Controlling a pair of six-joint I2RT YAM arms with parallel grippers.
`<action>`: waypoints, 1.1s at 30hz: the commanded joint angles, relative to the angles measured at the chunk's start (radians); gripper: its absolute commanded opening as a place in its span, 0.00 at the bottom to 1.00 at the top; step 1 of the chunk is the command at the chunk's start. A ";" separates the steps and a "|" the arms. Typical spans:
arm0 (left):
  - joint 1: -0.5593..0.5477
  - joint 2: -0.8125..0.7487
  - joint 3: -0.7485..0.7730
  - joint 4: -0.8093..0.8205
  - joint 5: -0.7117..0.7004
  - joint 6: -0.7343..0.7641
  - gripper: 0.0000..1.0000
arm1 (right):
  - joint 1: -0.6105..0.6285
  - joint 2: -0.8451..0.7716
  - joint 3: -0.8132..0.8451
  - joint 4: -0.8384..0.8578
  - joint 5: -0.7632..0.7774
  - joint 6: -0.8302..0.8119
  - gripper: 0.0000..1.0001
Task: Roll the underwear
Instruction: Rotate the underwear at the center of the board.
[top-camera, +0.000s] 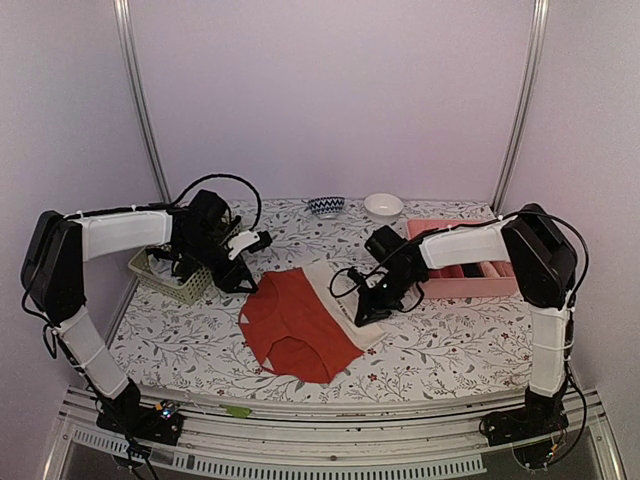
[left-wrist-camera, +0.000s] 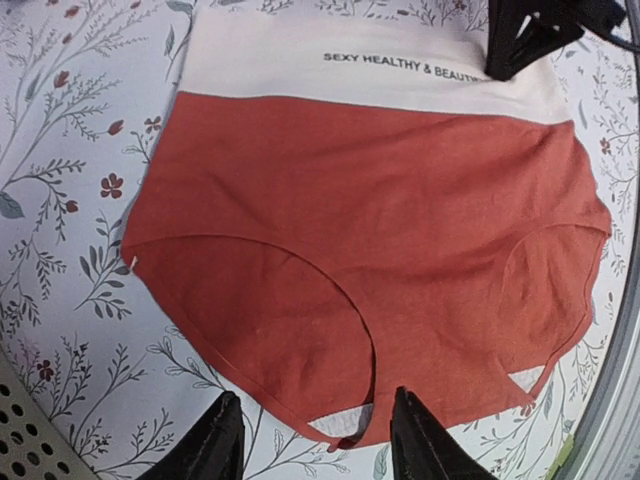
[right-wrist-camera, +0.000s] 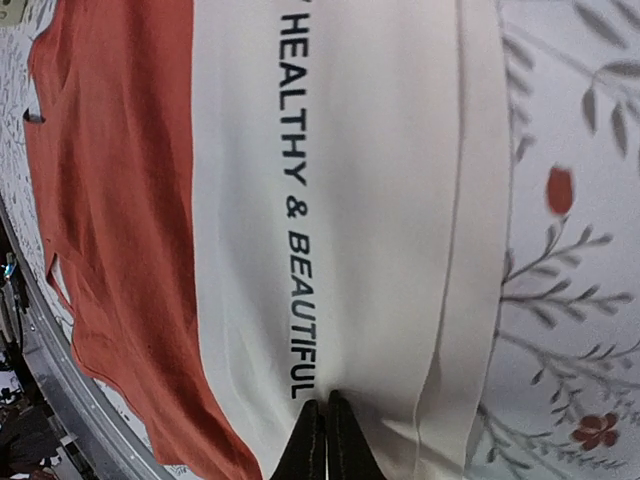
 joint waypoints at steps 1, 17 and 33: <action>0.005 0.009 0.013 -0.019 0.030 0.010 0.50 | 0.082 -0.059 -0.162 -0.045 -0.020 0.045 0.06; -0.143 -0.016 -0.167 -0.018 0.105 0.036 0.40 | 0.079 -0.304 -0.236 0.021 0.014 0.146 0.12; -0.032 0.183 -0.121 0.064 -0.103 0.142 0.35 | -0.089 -0.218 -0.039 0.036 0.024 0.081 0.28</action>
